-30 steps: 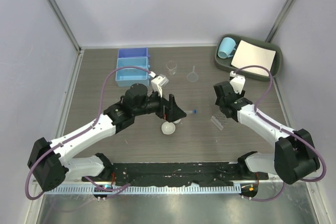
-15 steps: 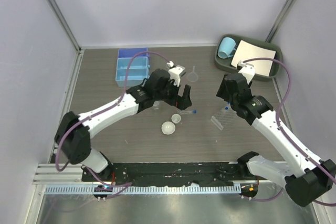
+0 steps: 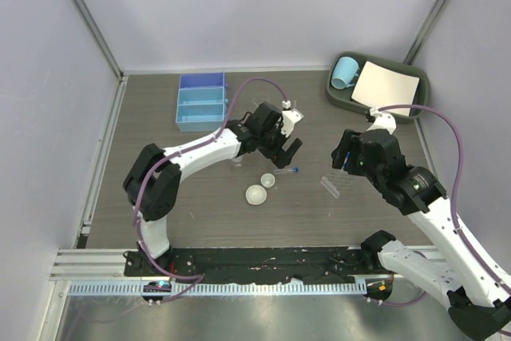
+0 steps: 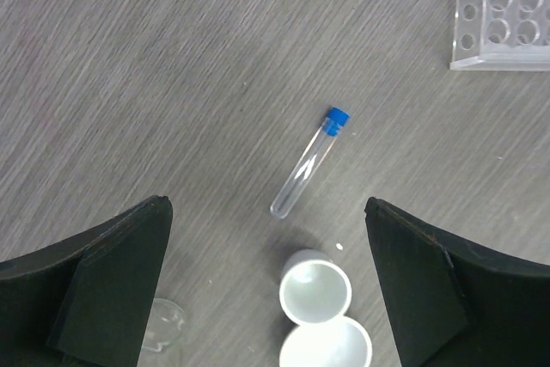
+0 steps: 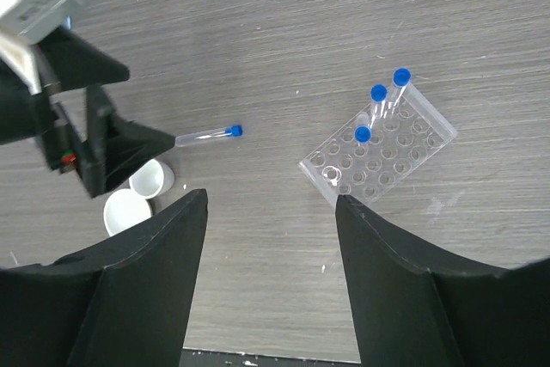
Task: Organize the chemistry lab equipment
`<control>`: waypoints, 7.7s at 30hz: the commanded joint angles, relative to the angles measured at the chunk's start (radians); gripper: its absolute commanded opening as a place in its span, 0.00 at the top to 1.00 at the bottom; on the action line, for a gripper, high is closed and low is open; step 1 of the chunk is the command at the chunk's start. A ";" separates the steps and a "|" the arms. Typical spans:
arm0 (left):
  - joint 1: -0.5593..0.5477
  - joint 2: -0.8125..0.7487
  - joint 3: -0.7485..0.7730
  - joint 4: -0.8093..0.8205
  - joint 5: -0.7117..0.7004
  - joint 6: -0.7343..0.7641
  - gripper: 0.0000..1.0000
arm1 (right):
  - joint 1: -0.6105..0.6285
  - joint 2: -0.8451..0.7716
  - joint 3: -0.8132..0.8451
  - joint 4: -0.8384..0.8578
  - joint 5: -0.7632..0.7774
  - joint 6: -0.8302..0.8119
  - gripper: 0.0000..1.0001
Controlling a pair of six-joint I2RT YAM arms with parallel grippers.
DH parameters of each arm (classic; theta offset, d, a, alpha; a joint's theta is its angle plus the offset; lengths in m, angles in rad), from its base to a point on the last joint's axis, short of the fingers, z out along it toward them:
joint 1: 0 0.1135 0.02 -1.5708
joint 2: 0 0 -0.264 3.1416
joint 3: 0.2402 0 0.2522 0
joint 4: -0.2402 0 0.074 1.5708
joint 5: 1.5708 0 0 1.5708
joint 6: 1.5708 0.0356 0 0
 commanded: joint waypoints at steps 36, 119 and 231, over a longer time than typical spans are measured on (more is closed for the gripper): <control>-0.107 0.336 0.174 -0.191 -0.201 0.083 0.53 | 0.008 -0.135 -0.046 -0.052 -0.066 -0.014 0.39; -0.161 -0.457 -0.497 0.854 0.836 -0.618 0.82 | 0.007 -0.198 -0.017 0.086 -0.907 0.018 0.57; -0.139 -0.494 -0.333 0.096 -0.018 -0.457 0.28 | 0.007 0.233 -0.259 0.311 0.330 0.141 0.99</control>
